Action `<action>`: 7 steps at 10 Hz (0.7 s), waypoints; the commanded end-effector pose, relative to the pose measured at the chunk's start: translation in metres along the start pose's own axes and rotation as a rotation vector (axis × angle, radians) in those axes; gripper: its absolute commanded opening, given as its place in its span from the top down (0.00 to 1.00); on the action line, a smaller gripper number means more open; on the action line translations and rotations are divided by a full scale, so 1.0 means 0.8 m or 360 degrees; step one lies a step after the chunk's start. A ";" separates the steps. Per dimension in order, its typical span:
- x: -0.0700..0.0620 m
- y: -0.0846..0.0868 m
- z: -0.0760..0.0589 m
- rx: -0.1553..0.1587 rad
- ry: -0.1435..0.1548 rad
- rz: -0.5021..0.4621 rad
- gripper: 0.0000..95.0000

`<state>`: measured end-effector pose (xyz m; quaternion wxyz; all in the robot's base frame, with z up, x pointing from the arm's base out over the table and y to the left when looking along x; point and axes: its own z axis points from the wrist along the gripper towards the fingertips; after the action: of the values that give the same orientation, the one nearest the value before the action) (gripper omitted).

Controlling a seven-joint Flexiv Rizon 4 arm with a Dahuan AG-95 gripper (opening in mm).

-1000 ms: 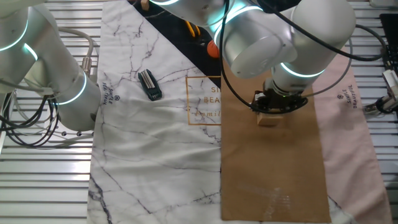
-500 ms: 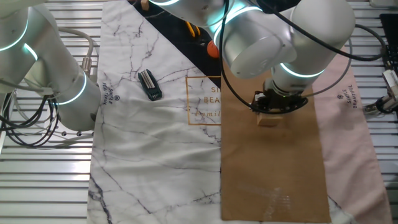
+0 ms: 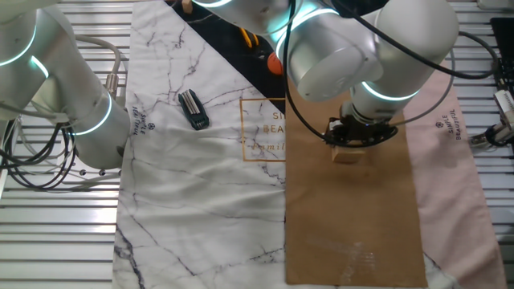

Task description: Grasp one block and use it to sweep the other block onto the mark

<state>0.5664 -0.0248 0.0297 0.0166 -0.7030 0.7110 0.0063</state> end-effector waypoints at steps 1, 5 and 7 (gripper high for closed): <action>0.000 0.001 -0.003 0.0001 0.0002 0.0000 0.20; -0.001 0.001 -0.011 0.0000 0.0009 0.0012 0.20; 0.001 0.000 -0.026 -0.0003 0.0016 0.0026 0.20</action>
<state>0.5672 -0.0273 0.0539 0.0129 -0.6960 0.7179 0.0030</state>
